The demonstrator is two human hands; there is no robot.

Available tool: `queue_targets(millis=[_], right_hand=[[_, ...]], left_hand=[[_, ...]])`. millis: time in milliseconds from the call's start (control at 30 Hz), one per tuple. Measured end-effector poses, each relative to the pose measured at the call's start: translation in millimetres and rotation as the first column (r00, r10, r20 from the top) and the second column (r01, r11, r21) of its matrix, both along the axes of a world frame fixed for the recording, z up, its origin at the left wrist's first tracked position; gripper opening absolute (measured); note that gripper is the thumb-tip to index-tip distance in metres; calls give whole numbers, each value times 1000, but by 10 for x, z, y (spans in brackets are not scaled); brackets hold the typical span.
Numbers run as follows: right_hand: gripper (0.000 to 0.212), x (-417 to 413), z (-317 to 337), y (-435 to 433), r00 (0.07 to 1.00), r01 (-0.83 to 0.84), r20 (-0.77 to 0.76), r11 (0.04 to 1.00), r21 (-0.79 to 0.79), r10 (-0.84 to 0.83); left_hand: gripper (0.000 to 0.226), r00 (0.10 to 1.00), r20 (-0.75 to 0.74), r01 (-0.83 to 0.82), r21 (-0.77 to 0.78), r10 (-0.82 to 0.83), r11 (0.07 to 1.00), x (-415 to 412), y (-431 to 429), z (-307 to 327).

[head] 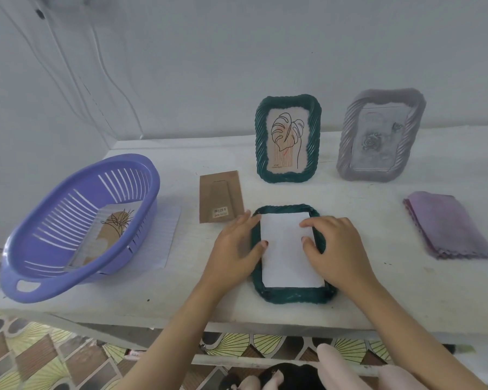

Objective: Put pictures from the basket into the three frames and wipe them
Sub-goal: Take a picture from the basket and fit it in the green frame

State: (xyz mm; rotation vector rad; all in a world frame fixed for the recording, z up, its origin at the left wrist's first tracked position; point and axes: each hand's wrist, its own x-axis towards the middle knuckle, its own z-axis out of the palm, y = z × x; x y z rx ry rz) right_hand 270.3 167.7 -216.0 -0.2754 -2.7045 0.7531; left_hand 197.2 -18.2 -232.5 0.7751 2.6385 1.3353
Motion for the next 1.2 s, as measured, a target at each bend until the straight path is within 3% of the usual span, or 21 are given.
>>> queue_targets(millis=[167,300,400,500,567,667,733,833,1033,1200], right_hand=[[31,-464,181,-176,994,-110,-25,993,-38,109],[41,-955,182,-347,973,-171,152,984,-40,175],[52,-1234,84,-459,933,-184,312,983,-13,178],[55,-1331,57,-581,919,-193,349,981,-1,182],[58,-1323,53,-665,923,-191,330,980,-47,196],[66,-1303,22,-752,939,-131,293,975,-178,180],[67,-1301,45,-763,947,-69,278,945,-320,164],[64,-1302,113,-737,952,16,260,823,-568,162],[50,-1241,264,-739,991,14,91,588,-809,102],[39,-1058,350,-591,997,-44,-71,672,-739,-14]], left_hand=[[41,924,-209,-321,38,321,946,-273,-174,69],[61,900,-56,-436,-90,432,896,-556,-269,132],[83,899,81,-402,-236,430,885,-697,-301,115],[78,911,142,-336,-289,387,897,-734,-307,71],[68,929,132,-309,-244,347,919,-707,-294,83],[58,913,209,-357,-10,351,934,-643,-263,150],[57,885,303,-417,175,355,892,-644,-267,175],[53,851,407,-478,342,331,809,-658,-282,236],[49,844,445,-505,468,300,726,-684,-286,481],[49,888,394,-410,448,235,795,-560,-202,624]])
